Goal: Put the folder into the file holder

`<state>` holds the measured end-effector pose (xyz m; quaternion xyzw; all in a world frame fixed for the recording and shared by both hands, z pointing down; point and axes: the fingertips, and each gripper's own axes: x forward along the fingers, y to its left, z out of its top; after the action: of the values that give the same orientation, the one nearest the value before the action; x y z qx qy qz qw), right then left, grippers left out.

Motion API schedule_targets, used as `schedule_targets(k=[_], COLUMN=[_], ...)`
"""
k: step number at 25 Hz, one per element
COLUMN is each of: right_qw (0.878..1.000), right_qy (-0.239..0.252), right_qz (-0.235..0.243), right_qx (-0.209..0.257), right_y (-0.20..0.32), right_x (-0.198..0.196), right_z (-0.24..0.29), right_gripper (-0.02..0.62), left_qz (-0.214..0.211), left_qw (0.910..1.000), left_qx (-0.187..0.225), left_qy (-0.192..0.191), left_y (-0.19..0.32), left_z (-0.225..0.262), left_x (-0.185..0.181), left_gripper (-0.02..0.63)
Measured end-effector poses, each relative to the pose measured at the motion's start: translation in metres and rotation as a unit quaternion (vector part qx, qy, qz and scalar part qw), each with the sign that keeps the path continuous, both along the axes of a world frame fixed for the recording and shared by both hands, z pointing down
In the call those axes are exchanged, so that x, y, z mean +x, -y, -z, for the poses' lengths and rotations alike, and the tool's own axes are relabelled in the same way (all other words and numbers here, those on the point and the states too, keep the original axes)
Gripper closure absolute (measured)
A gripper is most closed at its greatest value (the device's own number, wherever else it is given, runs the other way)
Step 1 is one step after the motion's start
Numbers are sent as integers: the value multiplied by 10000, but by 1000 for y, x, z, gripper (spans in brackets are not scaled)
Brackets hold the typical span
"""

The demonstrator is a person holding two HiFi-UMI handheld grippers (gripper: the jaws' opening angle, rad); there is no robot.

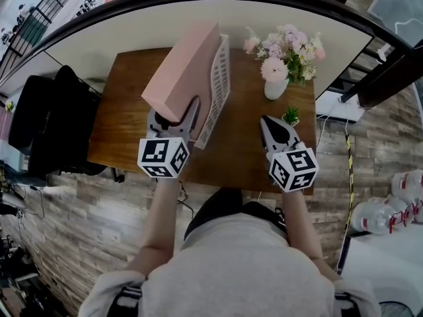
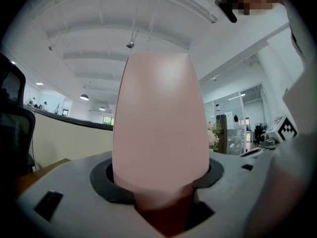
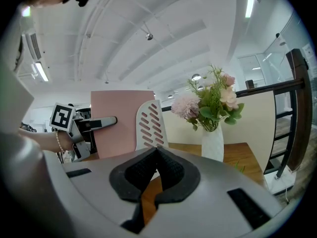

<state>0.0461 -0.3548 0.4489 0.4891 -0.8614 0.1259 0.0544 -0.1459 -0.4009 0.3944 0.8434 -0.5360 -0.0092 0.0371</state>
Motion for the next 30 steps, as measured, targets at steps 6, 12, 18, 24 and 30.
schedule_targets(k=[6,12,18,24,30], right_qw=[10000,10000,10000,10000,9999], right_qy=[17,55,43,69,98], right_qz=[-39,-36,9,-32,-13], right_qx=[1,9,18,27,56], right_y=[0,-4,-6,-12,-19], right_x=[1,-1,-3,2,2], right_z=[-1,-1,1,2,2], right_gripper=[586,586,586,586,586], left_qz=[-59,-117,-106,0,24], left_qw=[9999,9997,9993,9985,9977], left_qx=[-94,-194,-312,-507,-610], left_qy=[30,91,149,220,279], left_y=[1,0,1,-1,-5], left_z=[-7,-14,-23,-32,-37], left_x=[2,4,5,7,10], left_gripper=[293,291,290,291,287])
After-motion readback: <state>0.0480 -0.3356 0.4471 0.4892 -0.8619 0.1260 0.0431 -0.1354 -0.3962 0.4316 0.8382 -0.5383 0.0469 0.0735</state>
